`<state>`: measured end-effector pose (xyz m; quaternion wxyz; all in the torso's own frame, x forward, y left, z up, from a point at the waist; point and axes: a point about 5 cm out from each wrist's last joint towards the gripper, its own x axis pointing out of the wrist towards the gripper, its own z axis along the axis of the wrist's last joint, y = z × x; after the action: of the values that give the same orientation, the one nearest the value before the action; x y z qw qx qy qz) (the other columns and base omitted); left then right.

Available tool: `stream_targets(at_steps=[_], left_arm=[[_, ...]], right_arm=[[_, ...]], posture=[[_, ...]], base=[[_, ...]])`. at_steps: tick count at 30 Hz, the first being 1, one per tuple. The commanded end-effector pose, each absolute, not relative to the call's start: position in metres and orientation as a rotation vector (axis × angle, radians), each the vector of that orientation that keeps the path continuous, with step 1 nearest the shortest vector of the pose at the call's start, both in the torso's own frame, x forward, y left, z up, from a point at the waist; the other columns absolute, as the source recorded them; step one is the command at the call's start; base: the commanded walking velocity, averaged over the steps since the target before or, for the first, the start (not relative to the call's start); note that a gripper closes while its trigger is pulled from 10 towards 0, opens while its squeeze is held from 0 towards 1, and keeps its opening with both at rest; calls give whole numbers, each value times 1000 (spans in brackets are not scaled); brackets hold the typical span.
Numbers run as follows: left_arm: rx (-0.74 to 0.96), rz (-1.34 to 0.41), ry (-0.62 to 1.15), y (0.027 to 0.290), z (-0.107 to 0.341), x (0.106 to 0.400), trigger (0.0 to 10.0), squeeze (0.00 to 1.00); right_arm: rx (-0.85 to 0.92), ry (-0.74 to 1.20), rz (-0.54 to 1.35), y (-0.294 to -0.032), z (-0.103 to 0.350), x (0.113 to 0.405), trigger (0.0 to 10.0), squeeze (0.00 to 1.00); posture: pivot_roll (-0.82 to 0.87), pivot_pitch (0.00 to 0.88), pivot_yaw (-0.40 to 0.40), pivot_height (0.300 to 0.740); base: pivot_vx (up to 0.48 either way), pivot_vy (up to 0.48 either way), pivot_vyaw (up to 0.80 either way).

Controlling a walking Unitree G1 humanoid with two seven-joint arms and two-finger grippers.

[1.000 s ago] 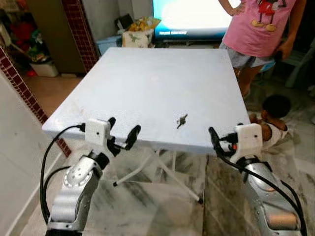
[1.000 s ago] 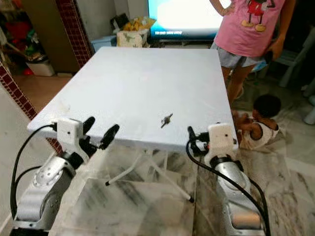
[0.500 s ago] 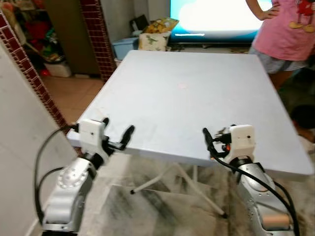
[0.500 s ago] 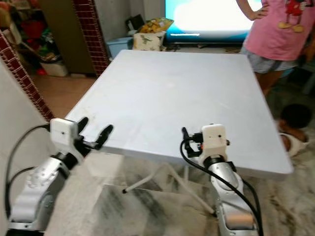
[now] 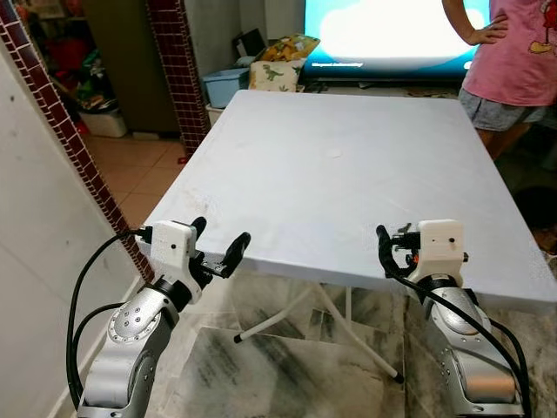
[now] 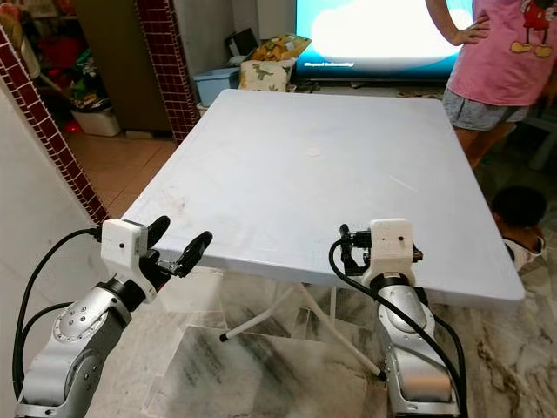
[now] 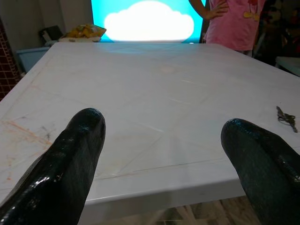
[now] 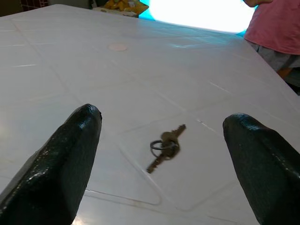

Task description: Hang keys on a hook

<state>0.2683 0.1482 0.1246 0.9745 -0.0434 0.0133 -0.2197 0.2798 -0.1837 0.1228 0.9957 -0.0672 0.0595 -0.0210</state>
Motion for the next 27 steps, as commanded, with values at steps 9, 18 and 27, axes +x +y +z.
stream_targets(at_steps=[9,18,27], left_arm=[[-111,-495,78,144,121,264,10000,0],[-104,-567,119,140,119,255,10000,0],[-119,-586,154,139,117,250,10000,0]], right_arm=[[-130,138,-45,-179,122,281,10000,0],[-120,154,-47,-179,122,292,10000,0],[-92,179,-12,-173,124,310,10000,0]], posture=[[2,0,77,740],[19,15,82,740],[30,36,82,740]], base=[[0,0,-553],[0,0,-703],[0,0,0]])
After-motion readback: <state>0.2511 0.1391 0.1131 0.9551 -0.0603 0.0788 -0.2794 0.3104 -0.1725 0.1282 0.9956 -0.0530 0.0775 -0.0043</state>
